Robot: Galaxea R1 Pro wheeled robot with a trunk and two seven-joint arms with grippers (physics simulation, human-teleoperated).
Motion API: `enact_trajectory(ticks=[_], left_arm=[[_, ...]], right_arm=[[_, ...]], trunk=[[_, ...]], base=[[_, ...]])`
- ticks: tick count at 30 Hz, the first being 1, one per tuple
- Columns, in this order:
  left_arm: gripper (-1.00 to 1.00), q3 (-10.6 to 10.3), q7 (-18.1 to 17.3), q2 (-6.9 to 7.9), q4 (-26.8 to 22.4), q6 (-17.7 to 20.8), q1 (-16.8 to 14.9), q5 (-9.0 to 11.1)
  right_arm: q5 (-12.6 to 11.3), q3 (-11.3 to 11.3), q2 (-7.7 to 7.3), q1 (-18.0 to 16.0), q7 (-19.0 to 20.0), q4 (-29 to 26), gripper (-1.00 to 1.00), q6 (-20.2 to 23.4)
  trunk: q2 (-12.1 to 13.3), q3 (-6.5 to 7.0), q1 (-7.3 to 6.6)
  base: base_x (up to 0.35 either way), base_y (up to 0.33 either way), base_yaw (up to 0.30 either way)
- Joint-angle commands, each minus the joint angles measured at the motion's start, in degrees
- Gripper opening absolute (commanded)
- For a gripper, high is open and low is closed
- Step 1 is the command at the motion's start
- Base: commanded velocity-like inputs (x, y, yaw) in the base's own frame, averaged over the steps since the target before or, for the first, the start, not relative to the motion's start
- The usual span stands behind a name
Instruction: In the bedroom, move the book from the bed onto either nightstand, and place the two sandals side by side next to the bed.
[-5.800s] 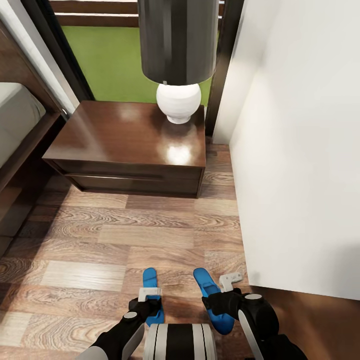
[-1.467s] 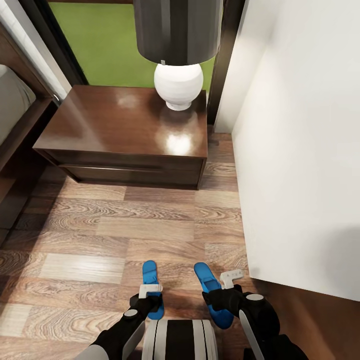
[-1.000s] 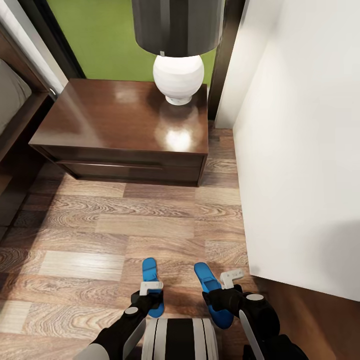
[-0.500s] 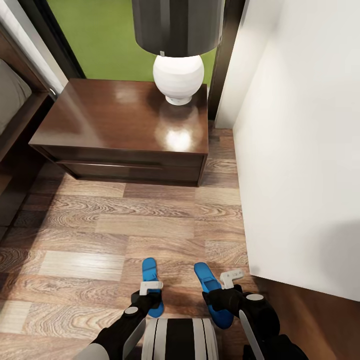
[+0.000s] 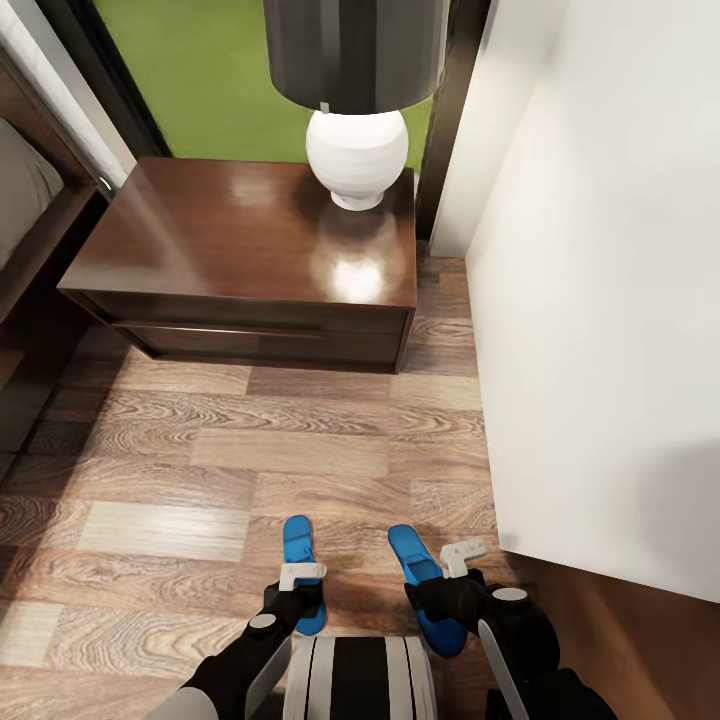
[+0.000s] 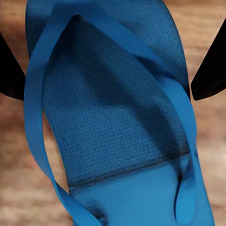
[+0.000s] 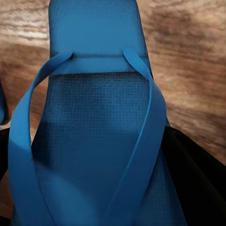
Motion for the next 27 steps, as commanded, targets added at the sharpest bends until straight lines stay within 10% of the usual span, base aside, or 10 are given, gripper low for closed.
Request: enact_trajectory(ticks=[1, 27], left_arm=[[-1.0, -0.39, 0.5, 0.06, 0.01, -0.17, -0.03, 0.44], [-1.0, -0.36, 0.48, 0.35, 0.41, -1.63, -0.02, 0.48]], right_arm=[[0.06, -0.04, 0.03, -0.01, 0.2, -0.05, -1.0, 0.26], [0.06, -0.04, 0.01, 0.0, 0.2, -0.05, -1.0, 0.26]], trunk=[[-0.01, -0.03, -0.01], [0.3, 5.07, -0.6]], base=[[0.0, 0.0, 0.0], [0.0, 0.0, 0.0]])
